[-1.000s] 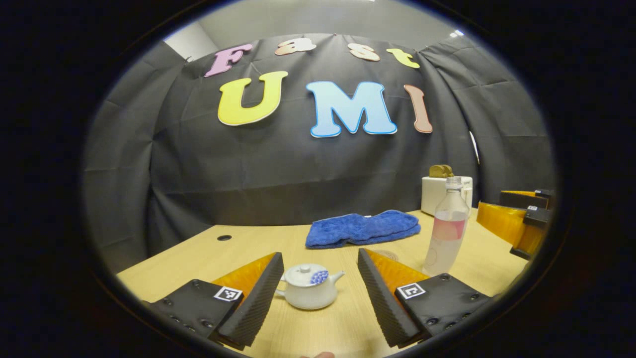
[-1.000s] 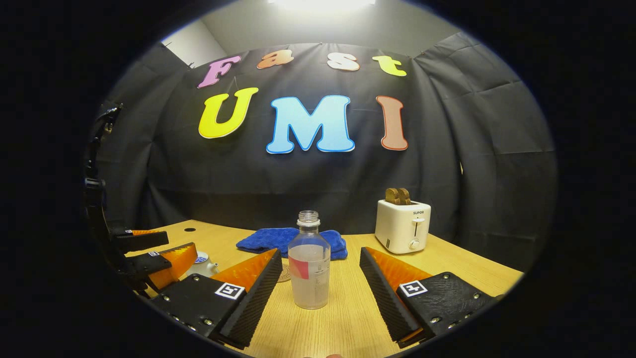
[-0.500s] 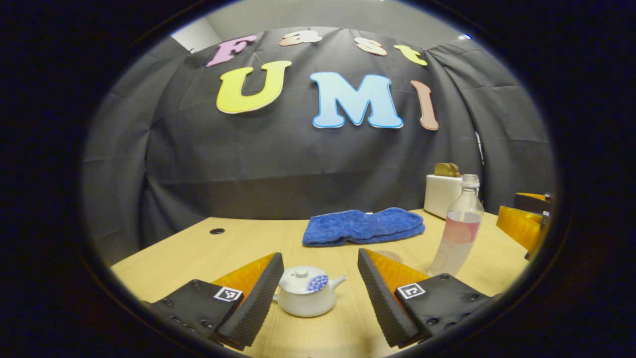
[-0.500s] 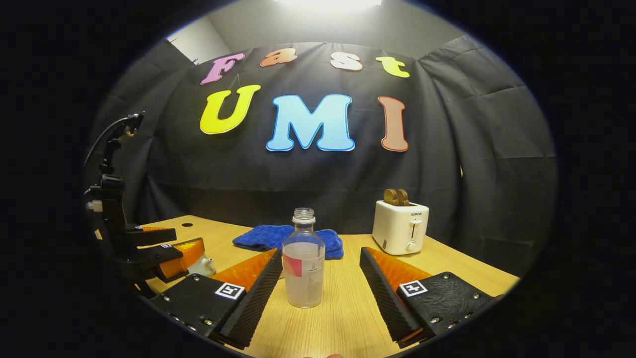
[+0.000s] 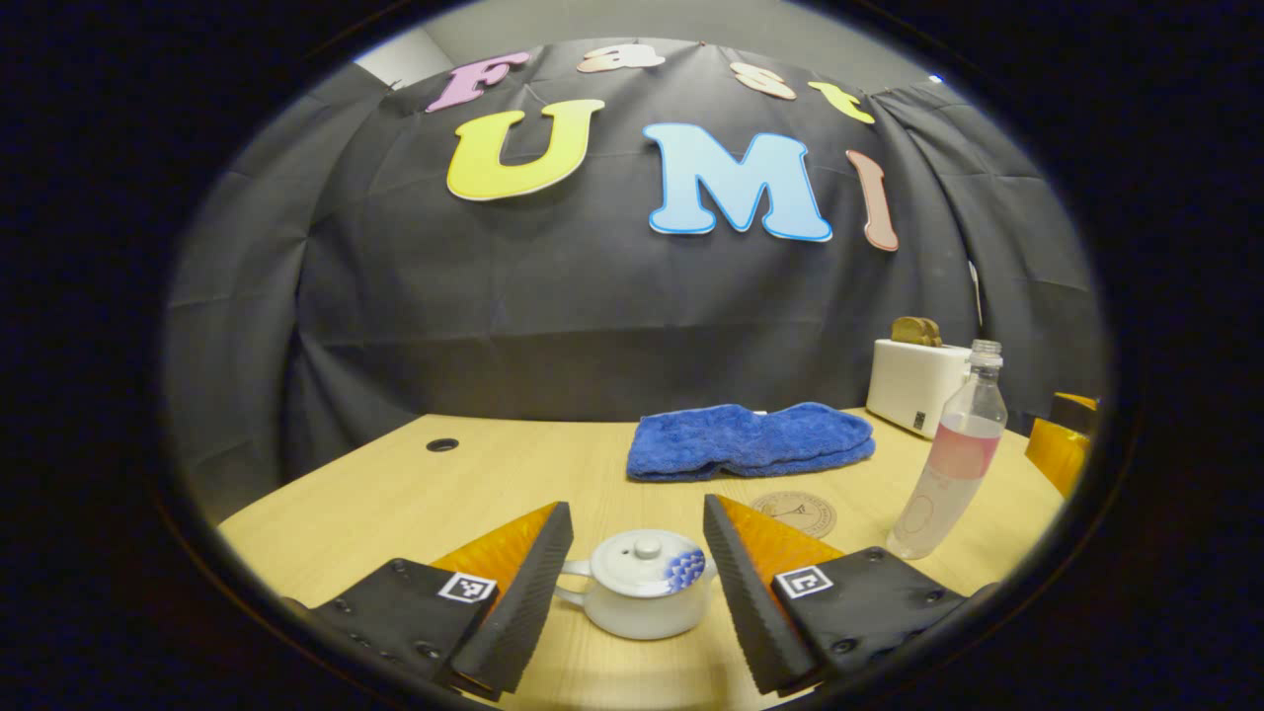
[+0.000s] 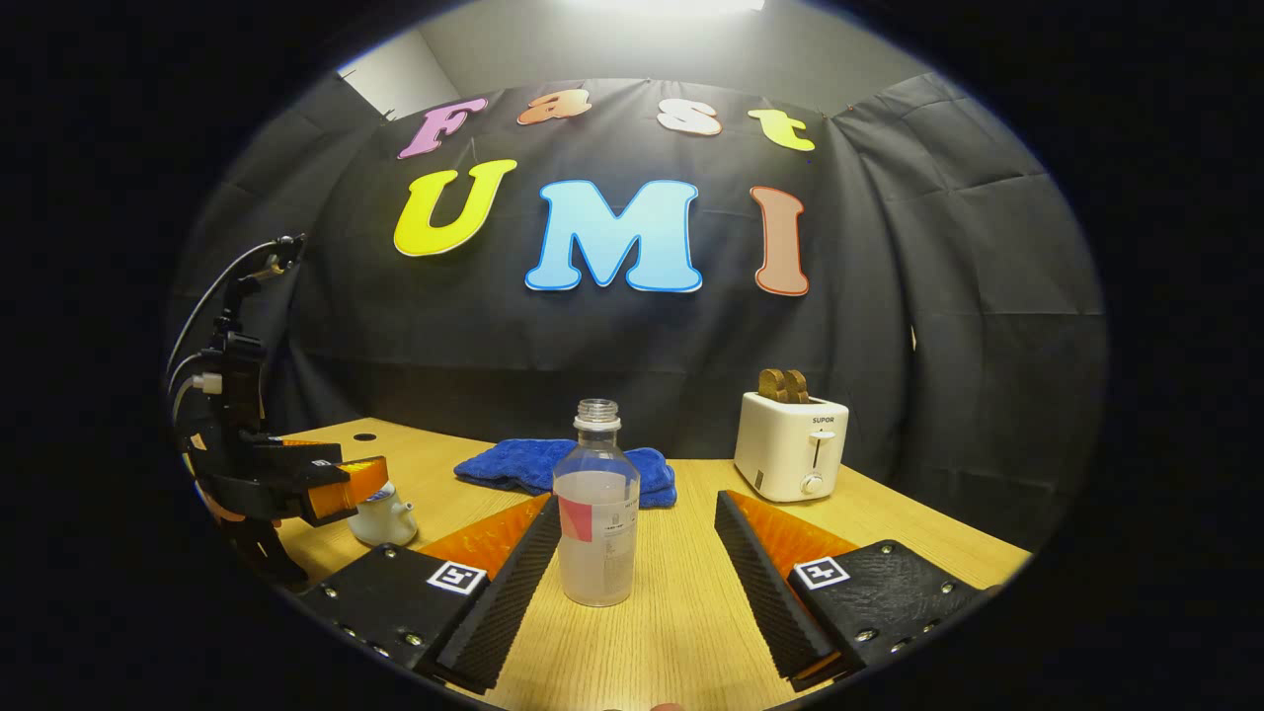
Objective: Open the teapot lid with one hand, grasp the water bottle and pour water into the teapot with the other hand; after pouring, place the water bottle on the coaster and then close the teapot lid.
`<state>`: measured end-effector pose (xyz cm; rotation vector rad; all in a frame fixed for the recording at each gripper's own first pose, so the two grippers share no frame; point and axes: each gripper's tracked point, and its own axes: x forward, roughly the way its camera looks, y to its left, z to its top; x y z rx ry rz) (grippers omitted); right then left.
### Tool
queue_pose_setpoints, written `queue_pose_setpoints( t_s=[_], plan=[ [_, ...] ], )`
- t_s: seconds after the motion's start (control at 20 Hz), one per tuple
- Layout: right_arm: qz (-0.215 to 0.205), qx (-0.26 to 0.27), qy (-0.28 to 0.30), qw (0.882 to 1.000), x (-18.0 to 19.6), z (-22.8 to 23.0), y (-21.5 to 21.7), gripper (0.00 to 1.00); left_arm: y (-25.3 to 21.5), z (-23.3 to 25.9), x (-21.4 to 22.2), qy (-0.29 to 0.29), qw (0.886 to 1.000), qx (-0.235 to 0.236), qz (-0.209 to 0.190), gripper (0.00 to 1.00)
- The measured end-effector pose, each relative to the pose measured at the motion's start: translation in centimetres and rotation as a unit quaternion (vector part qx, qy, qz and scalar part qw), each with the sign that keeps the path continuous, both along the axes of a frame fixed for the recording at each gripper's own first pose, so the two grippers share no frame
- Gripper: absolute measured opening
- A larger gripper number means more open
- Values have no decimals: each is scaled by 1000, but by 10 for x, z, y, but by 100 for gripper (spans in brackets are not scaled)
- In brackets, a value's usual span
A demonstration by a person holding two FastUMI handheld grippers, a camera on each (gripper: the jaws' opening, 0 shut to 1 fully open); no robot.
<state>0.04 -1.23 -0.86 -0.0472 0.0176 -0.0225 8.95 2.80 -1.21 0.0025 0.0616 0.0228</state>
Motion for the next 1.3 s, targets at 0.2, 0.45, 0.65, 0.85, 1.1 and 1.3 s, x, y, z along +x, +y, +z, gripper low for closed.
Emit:
queue_pose_setpoints(
  t_s=[0.2,0.45,0.65,0.85,1.1,1.3],
  plan=[
    [1,-2,0,1000,1,-3,-4,98,-5,-10,8,14,1000,1,-1,85],
    [0,6,3,1000,4,-8,-9,98,1,-18,12,19,1000,2,3,75],
    [-1,14,7,1000,5,-13,-12,98,1,-16,11,16,1000,3,4,67],
    [-3,17,5,1000,5,-13,-15,98,3,-14,13,10,1000,8,4,39],
    [-5,19,9,1000,7,-18,-16,98,2,-10,11,2,1000,1,2,16],
    [-1,22,6,1000,8,-17,-14,98,0,-1,10,-12,1000,-6,-3,16]
  ],
)
